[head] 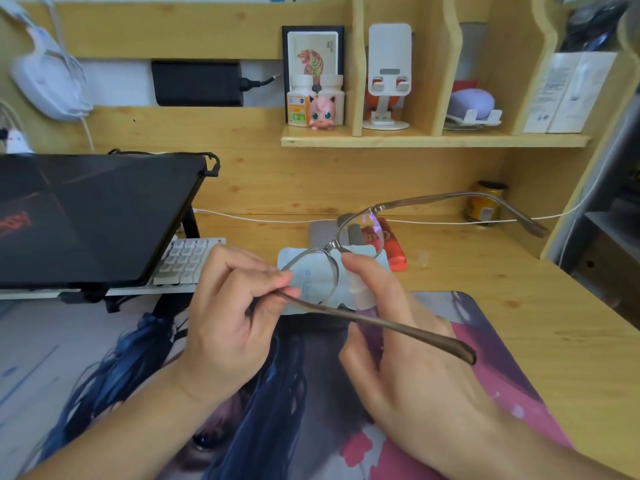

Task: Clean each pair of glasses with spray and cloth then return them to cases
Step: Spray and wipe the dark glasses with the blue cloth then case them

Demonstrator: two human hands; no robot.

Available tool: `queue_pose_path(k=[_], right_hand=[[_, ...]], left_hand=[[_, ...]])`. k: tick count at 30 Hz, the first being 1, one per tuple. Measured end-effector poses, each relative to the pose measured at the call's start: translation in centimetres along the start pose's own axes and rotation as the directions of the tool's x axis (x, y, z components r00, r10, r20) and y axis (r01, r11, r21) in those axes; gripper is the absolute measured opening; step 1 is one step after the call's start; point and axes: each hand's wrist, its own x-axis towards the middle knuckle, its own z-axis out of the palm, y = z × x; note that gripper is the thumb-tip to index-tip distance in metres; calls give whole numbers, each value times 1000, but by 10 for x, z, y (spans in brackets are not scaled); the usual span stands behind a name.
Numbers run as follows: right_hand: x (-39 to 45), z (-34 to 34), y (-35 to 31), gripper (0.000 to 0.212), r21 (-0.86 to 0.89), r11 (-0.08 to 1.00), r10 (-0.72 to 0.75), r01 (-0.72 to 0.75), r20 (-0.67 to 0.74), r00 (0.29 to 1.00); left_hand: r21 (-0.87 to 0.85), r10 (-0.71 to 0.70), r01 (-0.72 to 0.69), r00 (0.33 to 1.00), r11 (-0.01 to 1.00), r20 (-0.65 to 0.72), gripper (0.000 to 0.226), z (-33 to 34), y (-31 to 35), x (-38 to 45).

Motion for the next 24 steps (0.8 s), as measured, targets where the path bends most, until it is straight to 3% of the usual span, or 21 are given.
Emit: queue_pose_path(k=[5,18,21,24], right_hand=[[2,2,-2,70,-126,992,-8,2,-52,999],[5,-7,8,69,18,998,-57,61,-177,983],[10,-8,23,73,102,995,42,-20,-228,973],[16,-7,43,76,97,986,155,-139,-184,971]], left_hand=[[-5,-7,7,1000,1000,6,17,0,1,2],[6,10,-10,1000,1000,17,16,-1,1,4],[21,-17,17,1000,1000,18,15,-2,-1,4],[0,-78,78,997,997,11,12,-3,-3,3]])
